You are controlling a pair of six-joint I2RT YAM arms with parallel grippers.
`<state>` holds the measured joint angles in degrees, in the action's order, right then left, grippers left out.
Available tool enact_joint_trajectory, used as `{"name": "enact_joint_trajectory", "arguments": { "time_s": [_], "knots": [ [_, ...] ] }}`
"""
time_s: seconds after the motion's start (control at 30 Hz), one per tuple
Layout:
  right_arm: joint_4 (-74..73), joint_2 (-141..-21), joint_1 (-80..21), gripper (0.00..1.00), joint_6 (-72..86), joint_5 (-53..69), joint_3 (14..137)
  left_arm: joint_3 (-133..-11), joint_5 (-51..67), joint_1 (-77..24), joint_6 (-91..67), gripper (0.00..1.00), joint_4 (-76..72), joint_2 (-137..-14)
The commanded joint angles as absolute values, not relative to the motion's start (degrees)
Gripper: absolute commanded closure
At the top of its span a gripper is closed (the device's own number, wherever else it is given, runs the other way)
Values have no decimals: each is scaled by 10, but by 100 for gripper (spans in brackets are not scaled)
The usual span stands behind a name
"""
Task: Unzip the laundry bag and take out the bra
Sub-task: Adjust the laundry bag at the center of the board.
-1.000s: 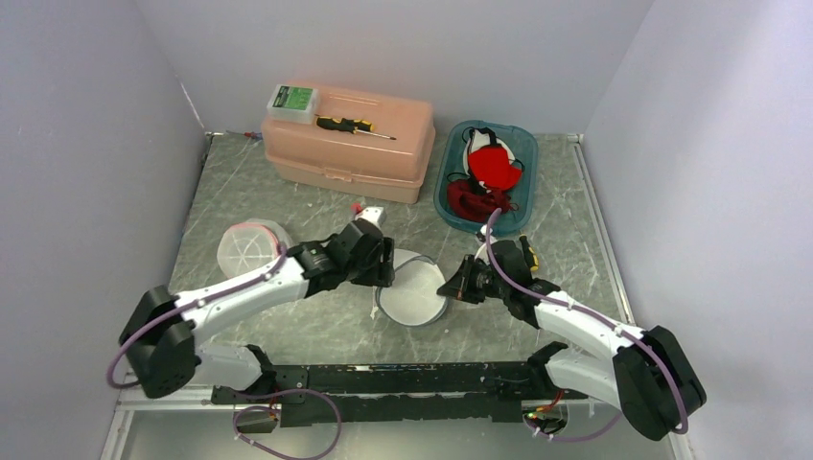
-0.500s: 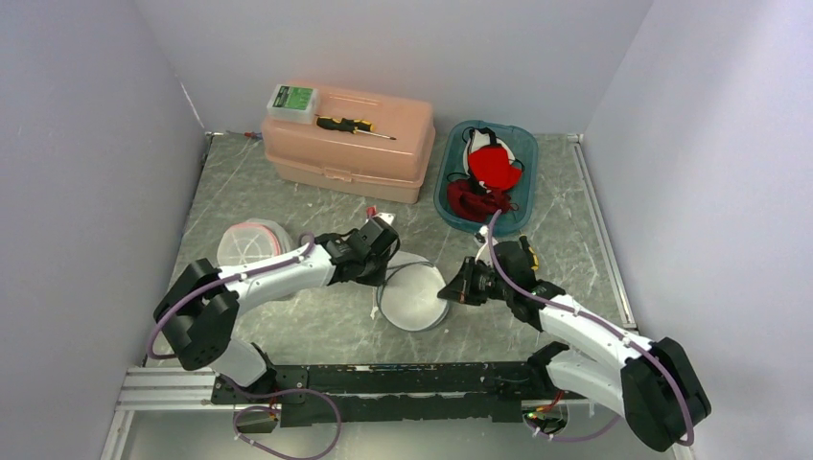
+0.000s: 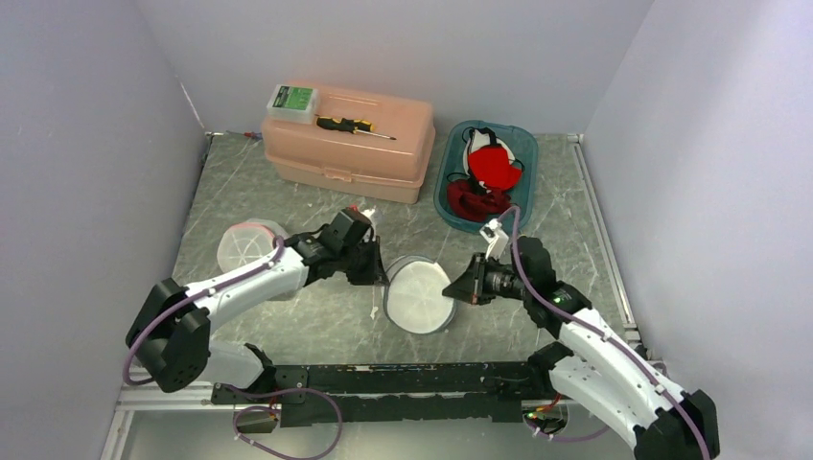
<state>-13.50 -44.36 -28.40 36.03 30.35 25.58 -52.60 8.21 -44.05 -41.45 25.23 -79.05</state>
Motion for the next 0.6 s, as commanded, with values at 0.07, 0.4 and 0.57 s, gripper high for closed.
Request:
{"name": "enact_joint_trajectory", "arguments": {
  "time_s": [0.07,0.4,0.57],
  "knots": [
    [-121,-420,-248,100,368,406,289,-498,237,-417,-482,97,198,-760],
    [264,-480,-221,100,567,459,128,-442,260,-393,-502,97,118,-806],
    [293,-542,-202,100,548,461,110,-470,179,-389,-461,84,198,-803]
  ]
}}
